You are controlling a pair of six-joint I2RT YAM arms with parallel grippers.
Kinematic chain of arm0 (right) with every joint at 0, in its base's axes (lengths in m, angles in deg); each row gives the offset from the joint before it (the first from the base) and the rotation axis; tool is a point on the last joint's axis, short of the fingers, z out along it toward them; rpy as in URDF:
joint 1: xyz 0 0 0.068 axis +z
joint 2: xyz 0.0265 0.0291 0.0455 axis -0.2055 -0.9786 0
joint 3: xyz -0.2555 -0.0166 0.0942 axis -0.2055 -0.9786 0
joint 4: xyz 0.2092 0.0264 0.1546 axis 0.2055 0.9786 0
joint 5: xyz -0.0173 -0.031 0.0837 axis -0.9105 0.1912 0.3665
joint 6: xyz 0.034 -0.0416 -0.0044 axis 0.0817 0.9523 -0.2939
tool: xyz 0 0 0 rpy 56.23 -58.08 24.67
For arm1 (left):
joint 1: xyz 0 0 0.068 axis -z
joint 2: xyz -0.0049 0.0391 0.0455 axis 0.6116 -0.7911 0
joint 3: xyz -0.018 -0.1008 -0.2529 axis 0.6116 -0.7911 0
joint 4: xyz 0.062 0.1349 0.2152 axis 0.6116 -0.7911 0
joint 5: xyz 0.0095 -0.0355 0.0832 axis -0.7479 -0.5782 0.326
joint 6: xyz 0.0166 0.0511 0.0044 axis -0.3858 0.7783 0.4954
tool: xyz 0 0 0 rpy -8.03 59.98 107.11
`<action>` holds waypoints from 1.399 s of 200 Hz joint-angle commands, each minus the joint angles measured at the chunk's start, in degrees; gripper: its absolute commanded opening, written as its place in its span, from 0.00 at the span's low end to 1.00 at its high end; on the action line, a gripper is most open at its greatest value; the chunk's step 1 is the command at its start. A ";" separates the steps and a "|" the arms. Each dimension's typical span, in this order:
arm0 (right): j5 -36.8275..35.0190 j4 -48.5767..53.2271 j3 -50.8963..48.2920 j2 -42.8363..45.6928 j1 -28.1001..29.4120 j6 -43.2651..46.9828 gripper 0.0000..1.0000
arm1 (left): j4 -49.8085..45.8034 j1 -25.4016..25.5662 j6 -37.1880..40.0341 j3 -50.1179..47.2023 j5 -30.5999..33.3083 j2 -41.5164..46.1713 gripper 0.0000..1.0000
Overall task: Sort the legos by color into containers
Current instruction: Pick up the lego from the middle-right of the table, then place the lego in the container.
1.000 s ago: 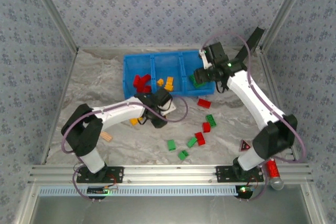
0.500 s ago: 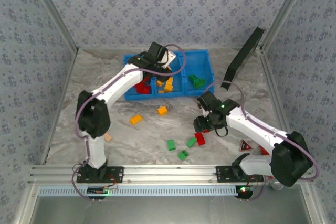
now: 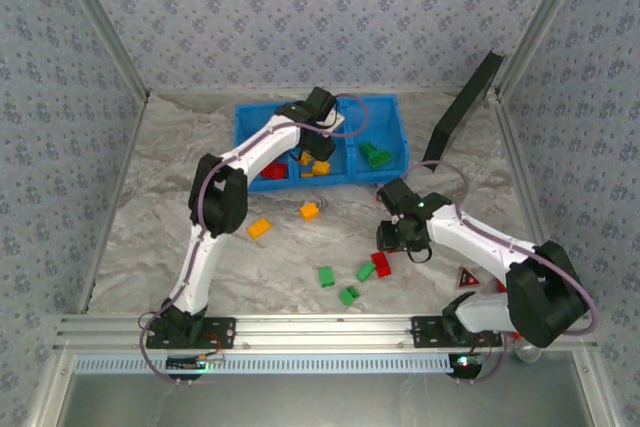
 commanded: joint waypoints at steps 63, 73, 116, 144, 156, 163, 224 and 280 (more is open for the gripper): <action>-2.42 -2.17 0.49 -6.64 -0.99 -0.21 0.48 | -1.89 0.60 -1.40 0.52 -0.38 0.77 0.44; -3.24 -2.00 0.92 -7.44 -0.77 -0.05 0.47 | -1.71 0.67 -1.42 -0.02 -0.26 1.47 0.46; -4.40 -1.71 2.11 -9.71 -0.13 0.32 0.32 | -1.62 1.35 -1.41 -1.90 -0.30 5.12 0.55; -4.69 -0.94 3.05 -9.34 0.62 1.06 0.24 | -0.74 2.10 -1.22 -3.73 -1.44 8.90 0.57; -4.51 -0.04 3.83 -9.05 1.05 1.69 0.21 | -0.11 1.97 -1.64 -4.80 -3.54 10.76 0.58; -4.27 0.83 4.65 -8.98 1.34 2.21 0.21 | 0.35 1.85 -1.99 -5.49 -4.78 11.91 0.59; -4.84 11.35 17.52 -5.25 4.02 6.32 0.18 | 1.76 0.37 -4.25 -16.71 -6.73 25.96 0.67; -4.98 8.28 41.78 -17.00 4.66 19.38 0.17 | 5.28 -4.80 -10.84 -37.72 -5.16 49.31 0.74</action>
